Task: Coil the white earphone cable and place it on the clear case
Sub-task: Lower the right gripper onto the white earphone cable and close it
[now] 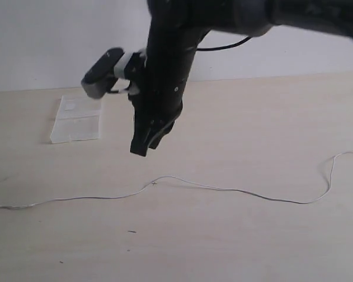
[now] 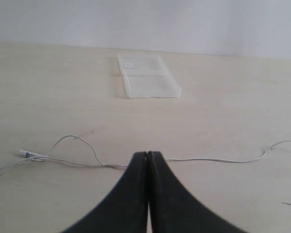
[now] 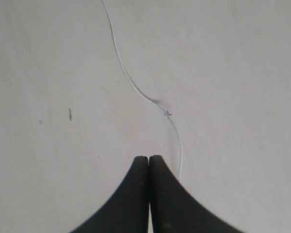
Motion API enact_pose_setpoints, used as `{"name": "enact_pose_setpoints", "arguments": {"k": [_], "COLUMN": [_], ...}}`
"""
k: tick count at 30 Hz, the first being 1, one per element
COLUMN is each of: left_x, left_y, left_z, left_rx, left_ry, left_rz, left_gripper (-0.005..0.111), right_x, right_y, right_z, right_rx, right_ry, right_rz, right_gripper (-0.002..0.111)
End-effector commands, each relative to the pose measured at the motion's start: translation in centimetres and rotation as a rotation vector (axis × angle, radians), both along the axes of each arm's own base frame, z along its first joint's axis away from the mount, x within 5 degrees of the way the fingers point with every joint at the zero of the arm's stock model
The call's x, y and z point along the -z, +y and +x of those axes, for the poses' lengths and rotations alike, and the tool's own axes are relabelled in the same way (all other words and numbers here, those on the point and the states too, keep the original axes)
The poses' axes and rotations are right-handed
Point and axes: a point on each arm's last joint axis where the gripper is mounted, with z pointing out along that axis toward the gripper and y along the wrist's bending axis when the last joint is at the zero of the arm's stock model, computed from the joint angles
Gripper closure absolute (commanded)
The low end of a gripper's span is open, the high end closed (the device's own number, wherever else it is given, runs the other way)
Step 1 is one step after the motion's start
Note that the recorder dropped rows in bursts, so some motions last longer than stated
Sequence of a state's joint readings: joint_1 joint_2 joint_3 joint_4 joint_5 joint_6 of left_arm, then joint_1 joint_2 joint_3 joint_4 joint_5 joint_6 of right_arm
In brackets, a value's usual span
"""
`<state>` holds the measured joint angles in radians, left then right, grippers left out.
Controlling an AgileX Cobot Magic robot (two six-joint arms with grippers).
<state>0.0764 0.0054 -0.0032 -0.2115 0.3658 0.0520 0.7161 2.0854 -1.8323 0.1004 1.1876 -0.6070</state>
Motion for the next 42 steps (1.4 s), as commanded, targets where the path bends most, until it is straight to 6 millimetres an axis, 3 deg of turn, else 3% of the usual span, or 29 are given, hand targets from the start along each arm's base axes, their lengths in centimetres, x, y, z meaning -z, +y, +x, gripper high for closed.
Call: {"name": "enact_pose_setpoints", "arguments": {"k": [1, 6, 9, 26, 33, 42], "left_x": [0.0, 0.0, 0.0, 0.0, 0.0, 0.0], "left_y": [0.0, 0.0, 0.0, 0.0, 0.0, 0.0], "left_z": [0.0, 0.0, 0.0, 0.0, 0.0, 0.0], "left_rx": [0.000, 0.000, 0.000, 0.000, 0.000, 0.000], "left_ry": [-0.006, -0.006, -0.006, -0.006, -0.006, -0.006], "left_rz": [-0.007, -0.007, -0.007, -0.007, -0.007, -0.007], "left_gripper": [0.107, 0.107, 0.107, 0.107, 0.107, 0.107], "right_x": [3.1, 5.7, 6.5, 8.9, 11.0, 11.8], "right_y": [1.1, 1.4, 1.7, 2.4, 2.3, 2.5], "right_z": [0.9, 1.7, 2.1, 2.8, 3.0, 3.2], "right_rx": [-0.077, -0.121, -0.119, -0.107, -0.125, -0.127], "right_ry": [0.002, -0.008, -0.029, -0.045, -0.030, -0.047], "right_rz": [-0.108, -0.143, -0.136, -0.111, -0.152, -0.145], "right_gripper": [0.096, 0.068, 0.059, 0.059, 0.059, 0.059]}}
